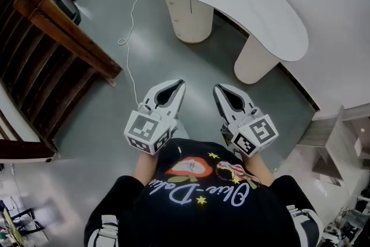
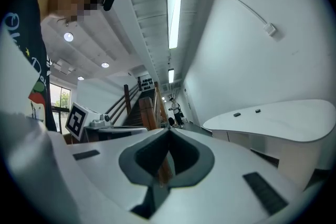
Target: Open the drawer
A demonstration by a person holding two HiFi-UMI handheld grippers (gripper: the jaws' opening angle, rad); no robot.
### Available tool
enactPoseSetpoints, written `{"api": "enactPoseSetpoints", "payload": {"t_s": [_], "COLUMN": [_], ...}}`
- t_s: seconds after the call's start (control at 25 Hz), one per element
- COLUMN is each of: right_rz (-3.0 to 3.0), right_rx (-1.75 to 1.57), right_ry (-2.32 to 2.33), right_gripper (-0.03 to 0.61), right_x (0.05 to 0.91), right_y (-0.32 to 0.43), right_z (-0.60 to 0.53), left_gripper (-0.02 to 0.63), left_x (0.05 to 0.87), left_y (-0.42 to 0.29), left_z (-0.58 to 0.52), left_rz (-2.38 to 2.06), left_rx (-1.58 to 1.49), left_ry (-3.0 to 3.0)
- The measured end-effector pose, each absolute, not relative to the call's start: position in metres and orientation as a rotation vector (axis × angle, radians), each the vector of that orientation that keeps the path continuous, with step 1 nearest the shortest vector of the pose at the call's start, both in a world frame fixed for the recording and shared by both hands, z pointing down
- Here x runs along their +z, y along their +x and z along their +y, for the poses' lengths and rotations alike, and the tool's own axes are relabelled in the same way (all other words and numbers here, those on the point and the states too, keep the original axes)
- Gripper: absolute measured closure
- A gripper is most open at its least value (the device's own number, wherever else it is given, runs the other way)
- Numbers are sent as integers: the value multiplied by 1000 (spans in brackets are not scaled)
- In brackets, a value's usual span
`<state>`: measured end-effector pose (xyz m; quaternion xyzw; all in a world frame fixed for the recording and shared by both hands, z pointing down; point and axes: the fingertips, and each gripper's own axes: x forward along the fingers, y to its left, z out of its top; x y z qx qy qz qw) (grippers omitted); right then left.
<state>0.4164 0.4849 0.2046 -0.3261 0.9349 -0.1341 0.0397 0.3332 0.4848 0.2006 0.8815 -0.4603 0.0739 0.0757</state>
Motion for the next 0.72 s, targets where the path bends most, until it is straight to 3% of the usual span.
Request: {"api": "enactPoseSetpoints", "payload": {"t_s": [0.72], "right_rz": [2884], "right_rx": [-447], "right_ry": [-1119], "right_gripper": [577], "right_x": [215], "right_y": [294], "right_z": [332], "left_gripper": [603], "left_x": [218], "left_y": [212], "left_z": [328], "left_rz": [-1254], "left_rx": [236], "left_ry": [2650]}}
